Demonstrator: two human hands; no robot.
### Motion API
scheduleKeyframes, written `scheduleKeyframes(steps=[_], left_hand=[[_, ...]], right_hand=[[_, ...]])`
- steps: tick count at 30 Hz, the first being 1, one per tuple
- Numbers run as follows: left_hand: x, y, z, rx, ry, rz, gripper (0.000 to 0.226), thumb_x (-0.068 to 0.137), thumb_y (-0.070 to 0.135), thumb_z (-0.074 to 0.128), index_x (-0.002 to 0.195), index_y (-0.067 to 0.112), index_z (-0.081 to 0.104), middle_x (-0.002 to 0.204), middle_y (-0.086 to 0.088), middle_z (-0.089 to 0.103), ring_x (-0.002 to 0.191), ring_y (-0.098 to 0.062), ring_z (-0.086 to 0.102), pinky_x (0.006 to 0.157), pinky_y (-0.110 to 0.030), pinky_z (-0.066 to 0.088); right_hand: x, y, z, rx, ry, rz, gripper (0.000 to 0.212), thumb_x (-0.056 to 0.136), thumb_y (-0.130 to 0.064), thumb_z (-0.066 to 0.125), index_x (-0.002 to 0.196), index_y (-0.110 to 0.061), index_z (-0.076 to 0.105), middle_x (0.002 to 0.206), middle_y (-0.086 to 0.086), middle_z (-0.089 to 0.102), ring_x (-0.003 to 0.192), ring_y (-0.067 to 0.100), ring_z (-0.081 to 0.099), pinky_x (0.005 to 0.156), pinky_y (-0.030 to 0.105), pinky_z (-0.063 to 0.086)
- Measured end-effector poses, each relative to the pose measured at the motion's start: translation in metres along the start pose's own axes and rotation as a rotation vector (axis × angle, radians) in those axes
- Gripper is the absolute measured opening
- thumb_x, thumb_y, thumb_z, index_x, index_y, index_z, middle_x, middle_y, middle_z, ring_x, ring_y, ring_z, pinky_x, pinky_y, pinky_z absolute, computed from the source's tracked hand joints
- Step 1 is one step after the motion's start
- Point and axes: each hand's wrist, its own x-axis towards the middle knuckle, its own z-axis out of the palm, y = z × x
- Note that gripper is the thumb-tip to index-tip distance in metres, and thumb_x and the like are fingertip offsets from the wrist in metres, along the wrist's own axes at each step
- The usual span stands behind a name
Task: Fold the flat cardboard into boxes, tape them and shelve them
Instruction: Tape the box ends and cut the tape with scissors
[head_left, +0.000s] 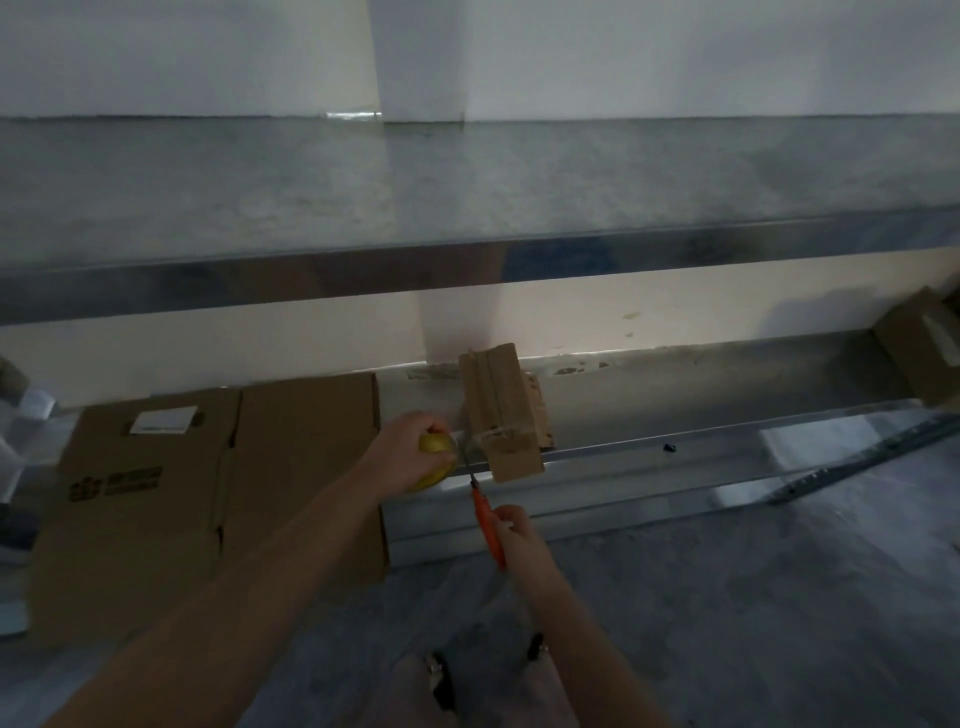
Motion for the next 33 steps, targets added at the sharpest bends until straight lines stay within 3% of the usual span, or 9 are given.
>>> scheduleKeyframes(steps=[8, 14, 18, 25, 28, 33], left_hand=[[0.003, -0.005, 0.000, -0.026, -0.018, 0.001, 0.033, 0.082, 0.033, 0.074, 0.111, 0.022, 0.063, 0.113, 0.003, 0.058, 0.102, -0.014, 0.054, 0.083, -0.025, 0.041], [0.004, -0.005, 0.001, -0.034, -0.015, 0.022, 0.029, 0.081, 0.032, 0.075, 0.106, 0.024, 0.064, 0.110, 0.004, 0.058, 0.100, -0.013, 0.054, 0.082, -0.025, 0.040], [0.005, -0.004, 0.004, -0.038, -0.004, 0.041, 0.027, 0.081, 0.031, 0.075, 0.105, 0.024, 0.064, 0.110, 0.005, 0.058, 0.099, -0.011, 0.054, 0.081, -0.023, 0.038], [0.004, -0.001, 0.007, -0.029, 0.009, 0.077, 0.022, 0.081, 0.029, 0.076, 0.099, 0.026, 0.064, 0.102, 0.008, 0.056, 0.095, -0.009, 0.053, 0.073, -0.016, 0.036], [0.004, 0.002, 0.007, -0.028, 0.022, 0.068, 0.022, 0.081, 0.029, 0.075, 0.099, 0.025, 0.063, 0.102, 0.008, 0.056, 0.096, -0.010, 0.053, 0.077, -0.021, 0.036], [0.003, 0.000, 0.005, -0.027, 0.024, 0.030, 0.023, 0.083, 0.029, 0.074, 0.102, 0.024, 0.061, 0.106, 0.005, 0.055, 0.099, -0.011, 0.053, 0.080, -0.021, 0.037]], right_hand=[[0.004, 0.001, 0.005, 0.033, 0.054, -0.023, 0.014, 0.097, -0.016, 0.049, 0.092, -0.024, 0.060, 0.071, 0.001, 0.057, 0.059, 0.011, 0.051, 0.048, 0.018, 0.040], [0.003, 0.002, 0.003, 0.070, 0.095, -0.058, 0.008, 0.093, -0.023, 0.059, 0.087, -0.023, 0.064, 0.071, 0.000, 0.061, 0.066, 0.012, 0.055, 0.060, 0.025, 0.041], [0.004, 0.002, -0.002, 0.052, 0.110, -0.072, 0.009, 0.091, -0.033, 0.062, 0.087, -0.026, 0.064, 0.067, -0.008, 0.063, 0.060, 0.004, 0.058, 0.057, 0.020, 0.044], [0.010, 0.005, -0.001, -0.180, 0.115, -0.052, 0.042, 0.078, -0.070, 0.061, 0.098, -0.033, 0.056, 0.096, -0.008, 0.071, 0.091, 0.014, 0.067, 0.088, 0.037, 0.054], [0.013, 0.004, -0.002, -0.237, 0.080, -0.025, 0.047, 0.079, -0.071, 0.058, 0.105, -0.033, 0.051, 0.102, -0.006, 0.070, 0.096, 0.017, 0.066, 0.092, 0.038, 0.052], [0.015, 0.008, -0.014, -0.387, 0.095, -0.059, 0.037, 0.086, -0.064, 0.055, 0.107, -0.035, 0.045, 0.105, -0.005, 0.066, 0.104, 0.022, 0.064, 0.089, 0.033, 0.049]])
